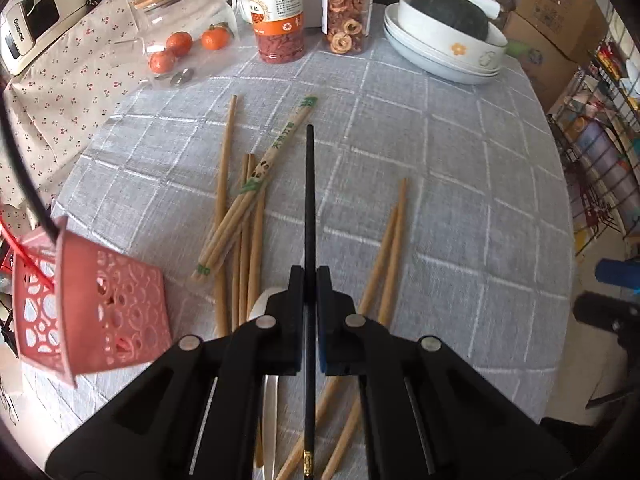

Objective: Organize utensils
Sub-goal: 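Grasp and lift the black chopstick with the left tool while the right tool grasps a wooden chopstick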

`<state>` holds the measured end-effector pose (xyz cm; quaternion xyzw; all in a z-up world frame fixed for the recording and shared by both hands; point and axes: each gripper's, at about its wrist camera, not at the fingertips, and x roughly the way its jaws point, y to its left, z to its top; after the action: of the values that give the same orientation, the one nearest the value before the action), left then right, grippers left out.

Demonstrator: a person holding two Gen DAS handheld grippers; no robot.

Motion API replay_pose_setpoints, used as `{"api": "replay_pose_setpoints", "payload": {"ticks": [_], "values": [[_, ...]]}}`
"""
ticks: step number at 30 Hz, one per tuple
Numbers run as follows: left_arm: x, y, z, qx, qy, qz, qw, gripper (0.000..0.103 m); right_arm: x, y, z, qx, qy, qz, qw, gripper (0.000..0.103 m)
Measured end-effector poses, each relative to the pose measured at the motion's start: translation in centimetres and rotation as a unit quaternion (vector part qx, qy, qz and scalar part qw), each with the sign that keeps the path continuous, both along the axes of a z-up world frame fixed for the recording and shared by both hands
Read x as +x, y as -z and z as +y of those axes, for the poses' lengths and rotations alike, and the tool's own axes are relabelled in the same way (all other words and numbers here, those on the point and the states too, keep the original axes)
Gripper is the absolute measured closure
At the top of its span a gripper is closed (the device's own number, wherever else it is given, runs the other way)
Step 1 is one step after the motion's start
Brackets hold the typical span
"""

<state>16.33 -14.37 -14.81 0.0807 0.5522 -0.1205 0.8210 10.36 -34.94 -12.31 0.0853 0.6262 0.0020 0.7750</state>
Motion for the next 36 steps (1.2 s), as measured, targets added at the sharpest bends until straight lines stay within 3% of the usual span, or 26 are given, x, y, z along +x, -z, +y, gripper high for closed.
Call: {"api": "replay_pose_setpoints", "payload": {"ticks": [5,12,18,22,24,29,32,36], "values": [[-2.6,-3.1,2.4,-0.039,0.013,-0.008,0.9991,0.097,0.4,0.0,1.6,0.015,0.011,0.006,1.0,0.035],[-5.8,-7.7,6.3,-0.058,0.035,-0.034,0.9971,0.097,1.6,0.3,4.8,0.025,0.01,0.014,1.0,0.035],[-8.2,-8.9,11.1,-0.079,0.025,-0.078,0.9935,0.097,2.9,1.2,8.0,0.009,0.006,0.018,1.0,0.035],[-8.2,-9.3,13.7,-0.122,0.002,-0.064,0.9905,0.097,4.1,2.4,10.0,0.0,-0.003,0.028,1.0,0.035],[-8.5,-9.9,14.4,-0.121,0.002,-0.073,0.99,0.097,4.9,3.1,10.8,0.001,-0.005,0.033,0.999,0.037],[-8.7,-10.6,16.0,-0.148,-0.009,-0.066,0.9868,0.097,6.6,4.7,12.1,-0.01,-0.001,0.043,0.999,0.061],[-8.8,-10.9,16.7,-0.153,-0.01,-0.069,0.9858,0.097,7.3,5.5,12.1,-0.019,0.006,0.051,0.999,0.069],[-8.8,-11.1,17.3,-0.159,-0.015,-0.071,0.9847,0.097,8.2,6.4,12.2,-0.013,0.01,0.055,0.998,0.073]]}}
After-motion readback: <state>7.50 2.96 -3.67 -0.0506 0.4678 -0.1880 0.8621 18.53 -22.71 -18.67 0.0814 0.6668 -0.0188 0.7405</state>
